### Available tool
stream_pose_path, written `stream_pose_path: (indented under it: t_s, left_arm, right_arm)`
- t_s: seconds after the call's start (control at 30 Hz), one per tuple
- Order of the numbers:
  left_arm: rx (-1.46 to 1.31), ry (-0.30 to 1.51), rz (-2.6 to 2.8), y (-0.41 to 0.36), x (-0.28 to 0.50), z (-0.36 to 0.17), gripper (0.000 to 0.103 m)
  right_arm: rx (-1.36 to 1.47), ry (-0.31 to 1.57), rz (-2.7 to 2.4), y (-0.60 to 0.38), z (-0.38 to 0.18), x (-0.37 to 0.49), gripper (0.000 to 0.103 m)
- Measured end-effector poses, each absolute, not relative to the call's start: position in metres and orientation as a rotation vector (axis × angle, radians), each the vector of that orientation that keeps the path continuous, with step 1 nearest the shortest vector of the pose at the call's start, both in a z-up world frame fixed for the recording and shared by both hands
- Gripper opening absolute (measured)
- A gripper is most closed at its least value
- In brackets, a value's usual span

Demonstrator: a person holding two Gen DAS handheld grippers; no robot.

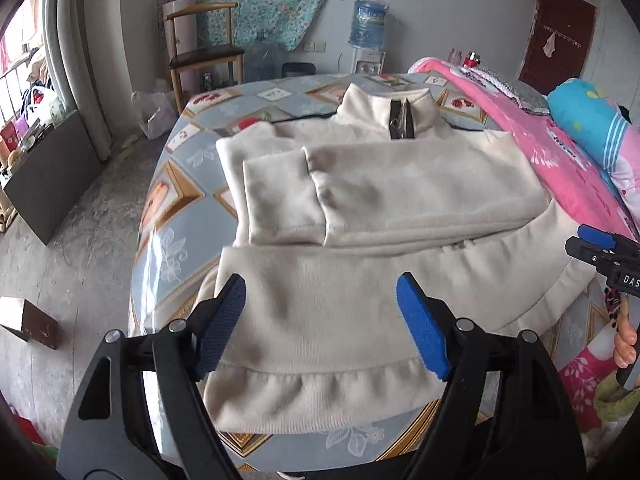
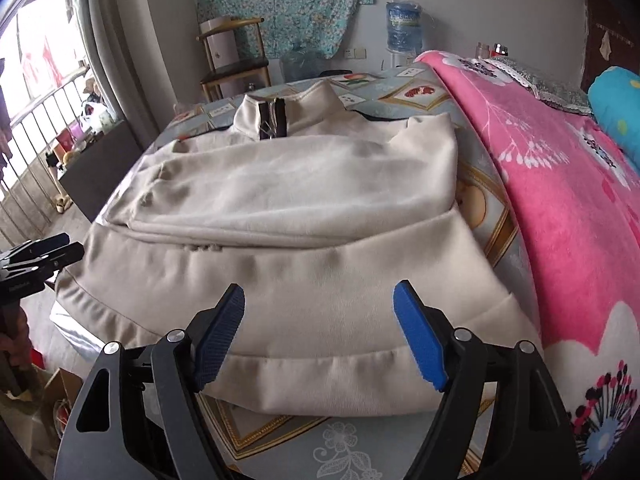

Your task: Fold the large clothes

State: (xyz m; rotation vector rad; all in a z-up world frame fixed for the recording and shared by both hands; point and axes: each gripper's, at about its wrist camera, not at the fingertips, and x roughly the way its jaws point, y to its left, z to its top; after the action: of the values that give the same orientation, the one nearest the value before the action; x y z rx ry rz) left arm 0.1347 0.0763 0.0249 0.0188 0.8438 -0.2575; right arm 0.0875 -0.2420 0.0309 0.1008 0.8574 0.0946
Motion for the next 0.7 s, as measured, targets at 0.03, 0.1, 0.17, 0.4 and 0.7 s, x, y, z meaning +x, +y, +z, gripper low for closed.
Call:
stream_pose_path:
  t_s: [0.03, 0.1, 0.17, 0.4, 0.7]
  left_arm:
    - [0.022, 0.827, -0.267, 0.075, 0.141, 0.035, 0.074]
    - [0.044, 0.799, -0.276, 0.069, 0.157, 0.055, 0.077]
    - [0.067, 0.783, -0.260, 0.061, 0.176, 0.071, 0.077]
    - [0.009, 0.763, -0.273, 0.039, 0.270, 0.104, 0.078]
    - [-0.065, 0.896, -0.229, -0.003, 0.419, 0.072, 0.078]
  right_arm:
    - [0.123, 0.860, 0.132, -0.246, 0.043, 0.098, 0.075]
    - [0.164, 0.872, 0.177, -0.254, 0.060, 0.118, 0.076]
    - [0.189, 0.901, 0.184, -0.260, 0.073, 0.144, 0.076]
    - [0.186, 1.002, 0.194, -0.254, 0.093, 0.254, 0.076]
    - [0.211, 1.178, 0.141, -0.236, 0.067, 0.412, 0.076]
